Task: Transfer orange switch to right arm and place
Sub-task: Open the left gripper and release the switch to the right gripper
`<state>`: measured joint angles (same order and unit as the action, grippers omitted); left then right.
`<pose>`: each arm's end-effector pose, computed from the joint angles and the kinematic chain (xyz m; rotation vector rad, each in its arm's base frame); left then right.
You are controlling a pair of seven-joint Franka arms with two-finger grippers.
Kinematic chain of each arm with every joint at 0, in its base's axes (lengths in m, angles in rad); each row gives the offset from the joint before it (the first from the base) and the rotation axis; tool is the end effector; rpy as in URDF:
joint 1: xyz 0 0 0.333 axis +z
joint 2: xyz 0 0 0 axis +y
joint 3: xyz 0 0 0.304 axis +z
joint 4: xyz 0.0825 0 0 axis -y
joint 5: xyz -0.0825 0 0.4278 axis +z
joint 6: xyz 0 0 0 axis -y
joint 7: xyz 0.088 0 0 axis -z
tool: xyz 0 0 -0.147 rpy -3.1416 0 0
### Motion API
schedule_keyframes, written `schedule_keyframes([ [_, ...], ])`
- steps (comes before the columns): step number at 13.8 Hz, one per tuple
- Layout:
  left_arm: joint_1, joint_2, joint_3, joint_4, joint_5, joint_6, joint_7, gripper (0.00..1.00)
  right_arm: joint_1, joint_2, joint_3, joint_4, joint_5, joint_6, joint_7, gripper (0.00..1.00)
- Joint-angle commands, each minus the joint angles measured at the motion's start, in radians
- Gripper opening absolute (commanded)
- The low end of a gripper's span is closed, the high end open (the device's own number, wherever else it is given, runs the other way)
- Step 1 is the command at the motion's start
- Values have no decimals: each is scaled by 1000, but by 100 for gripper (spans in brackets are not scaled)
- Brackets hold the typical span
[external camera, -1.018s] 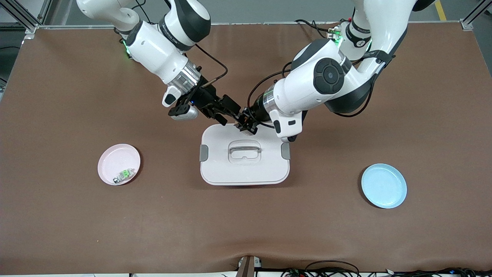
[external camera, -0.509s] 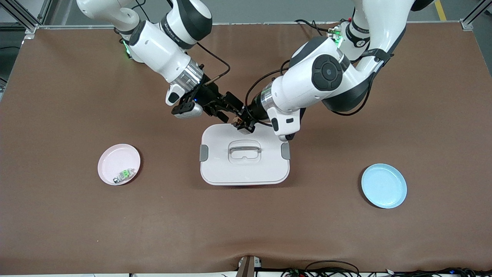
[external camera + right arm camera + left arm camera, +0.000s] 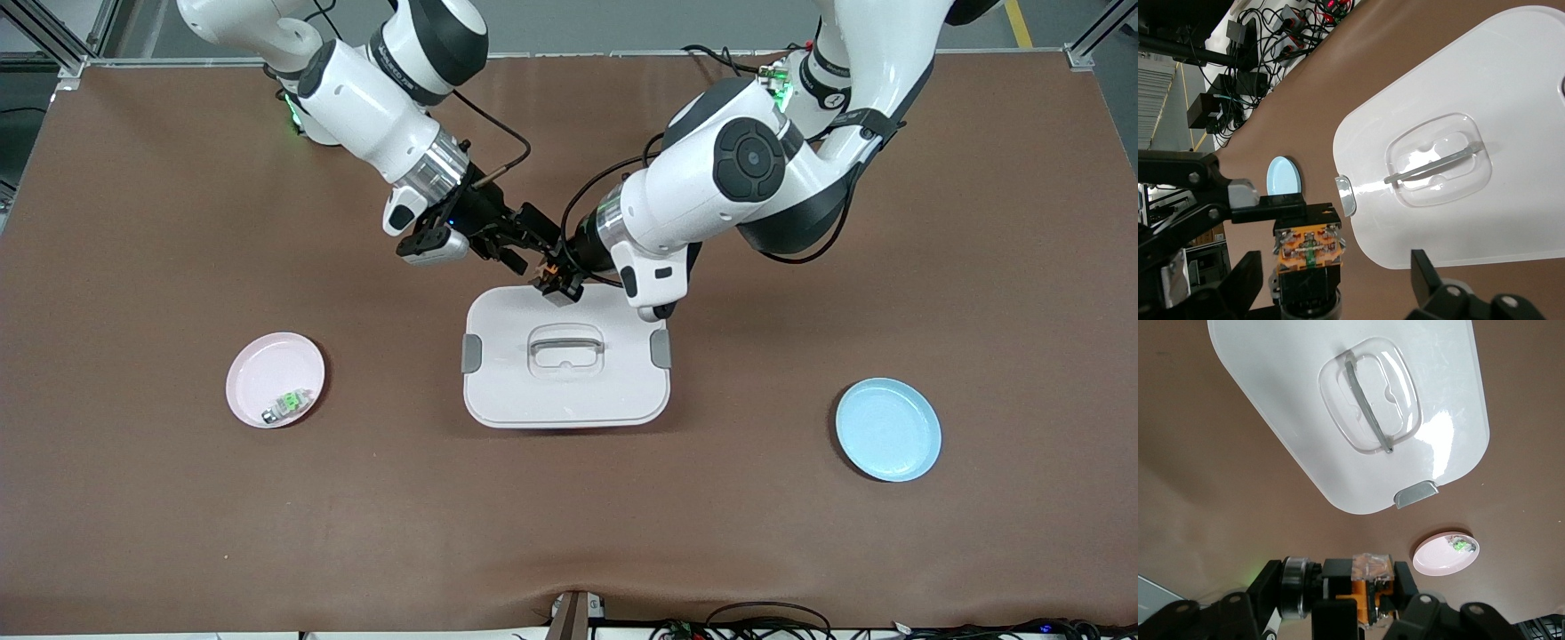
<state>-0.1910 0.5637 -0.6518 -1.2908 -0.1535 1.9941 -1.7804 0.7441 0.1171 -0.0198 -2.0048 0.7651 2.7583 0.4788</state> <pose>0.5695 -0.5132 0.4473 2.3271 1.4328 -0.5413 0.5209 0.4365 0.3994 -2.3426 0.4498 -0.2673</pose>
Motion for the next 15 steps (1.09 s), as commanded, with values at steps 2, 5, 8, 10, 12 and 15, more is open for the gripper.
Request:
schedule_keyframes([
  [2,-5,-10,1,5,-9,2,-27,0,6,-25,1,-20,8,3,9,18],
  [5,-8,-10,3,4,-9,2,-27,0,17,-24,1,-12,8,7,86,0],
  [8,-10,-10,0,5,-9,2,-33,0,17,-21,1,-11,8,7,89,0],
  [10,-10,-10,0,5,-9,2,-33,0,18,-19,1,-11,8,7,89,0],
  [12,-10,-11,-3,5,-9,2,-33,0,18,-19,1,-8,8,7,87,0],
  [15,-10,-13,-5,5,-9,2,-33,53,18,-17,1,1,8,7,87,0],
])
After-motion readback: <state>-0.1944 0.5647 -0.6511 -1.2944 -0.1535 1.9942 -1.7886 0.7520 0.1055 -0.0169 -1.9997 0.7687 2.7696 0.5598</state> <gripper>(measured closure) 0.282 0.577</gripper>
